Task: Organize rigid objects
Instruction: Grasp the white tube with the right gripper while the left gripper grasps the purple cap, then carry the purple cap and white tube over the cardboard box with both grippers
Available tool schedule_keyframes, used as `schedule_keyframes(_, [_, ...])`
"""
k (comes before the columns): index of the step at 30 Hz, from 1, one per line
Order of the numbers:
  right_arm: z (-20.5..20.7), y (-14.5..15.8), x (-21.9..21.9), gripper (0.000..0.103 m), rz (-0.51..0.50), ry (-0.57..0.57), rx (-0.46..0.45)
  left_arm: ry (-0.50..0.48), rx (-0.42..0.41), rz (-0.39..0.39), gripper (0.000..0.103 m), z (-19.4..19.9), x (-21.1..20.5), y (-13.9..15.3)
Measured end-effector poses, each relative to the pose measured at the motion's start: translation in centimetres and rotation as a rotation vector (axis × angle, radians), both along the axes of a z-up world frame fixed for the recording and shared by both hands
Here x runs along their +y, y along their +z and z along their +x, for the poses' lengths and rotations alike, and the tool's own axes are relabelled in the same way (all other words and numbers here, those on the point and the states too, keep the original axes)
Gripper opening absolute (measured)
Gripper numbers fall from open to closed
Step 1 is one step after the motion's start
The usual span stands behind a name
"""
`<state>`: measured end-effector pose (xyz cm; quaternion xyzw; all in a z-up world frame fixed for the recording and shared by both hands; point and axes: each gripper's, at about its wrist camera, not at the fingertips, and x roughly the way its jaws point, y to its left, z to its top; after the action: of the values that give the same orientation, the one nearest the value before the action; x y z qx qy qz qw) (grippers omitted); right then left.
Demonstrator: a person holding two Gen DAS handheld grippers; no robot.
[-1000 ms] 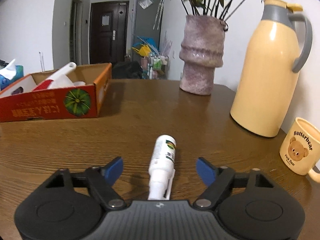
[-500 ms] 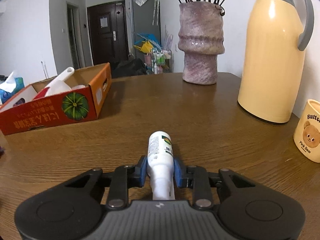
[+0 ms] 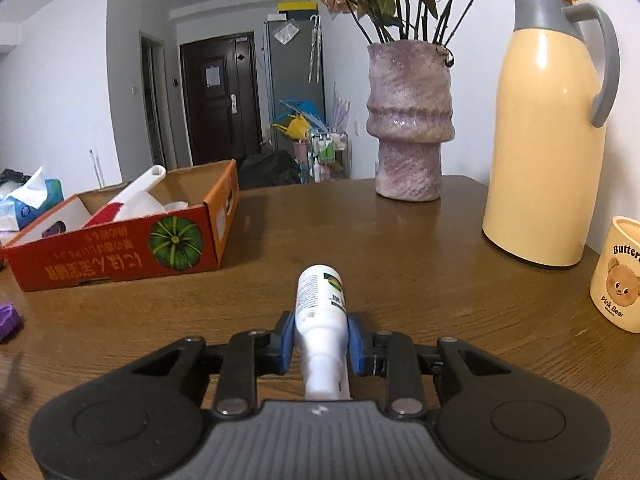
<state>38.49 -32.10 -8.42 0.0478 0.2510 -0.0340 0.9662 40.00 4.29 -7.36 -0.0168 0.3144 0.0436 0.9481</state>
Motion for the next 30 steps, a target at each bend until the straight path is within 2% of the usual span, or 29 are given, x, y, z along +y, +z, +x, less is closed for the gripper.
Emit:
schedule_keyframes(4, [0.0,0.1,0.9,0.027,0.0,0.009,-0.007,-0.003,0.001,0.005,0.1,1.0,-0.3,-0.2])
schedule_keyframes(7, [0.0,0.1,1.6,0.027,0.0,0.013,-0.012,-0.007,0.008,-0.006,0.089,1.7,-0.2,-0.3])
schedule_keyframes(10, [0.0,0.1,2.0,0.027,0.0,0.012,-0.014,-0.016,0.018,-0.013,0.074,2.3,-0.2,-0.4])
schedule_keyframes(12, [0.0,0.2,2.3,0.027,0.002,0.01,-0.017,-0.027,0.03,-0.023,0.059,2.7,-0.2,-0.6])
schedule_keyframes(14, [0.0,0.2,2.5,0.027,0.004,0.009,-0.02,-0.032,0.041,-0.028,0.053,2.8,-0.2,-0.7])
schedule_keyframes(19, [0.0,0.3,3.1,0.027,0.004,0.015,-0.027,-0.04,0.038,-0.056,0.053,2.8,0.1,-0.7])
schedule_keyframes(30, [-0.3,0.6,4.8,0.027,0.018,0.042,-0.058,-0.061,-0.016,-0.029,0.053,1.8,-0.6,0.4])
